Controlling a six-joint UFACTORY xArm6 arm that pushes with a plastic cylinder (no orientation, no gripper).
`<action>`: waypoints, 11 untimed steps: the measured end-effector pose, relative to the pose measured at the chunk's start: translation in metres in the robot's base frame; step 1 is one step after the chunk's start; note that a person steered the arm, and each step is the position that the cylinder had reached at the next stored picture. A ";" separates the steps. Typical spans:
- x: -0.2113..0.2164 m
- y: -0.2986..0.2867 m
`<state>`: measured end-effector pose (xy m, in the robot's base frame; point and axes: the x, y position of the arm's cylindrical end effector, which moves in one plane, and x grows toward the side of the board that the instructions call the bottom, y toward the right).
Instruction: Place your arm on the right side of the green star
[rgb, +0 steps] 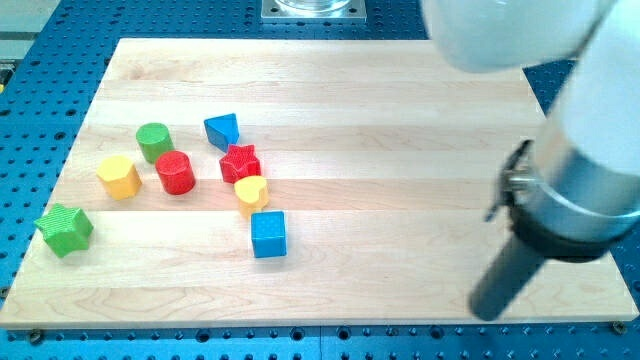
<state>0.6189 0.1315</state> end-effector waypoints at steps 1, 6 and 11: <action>0.000 -0.087; -0.023 -0.200; -0.146 -0.347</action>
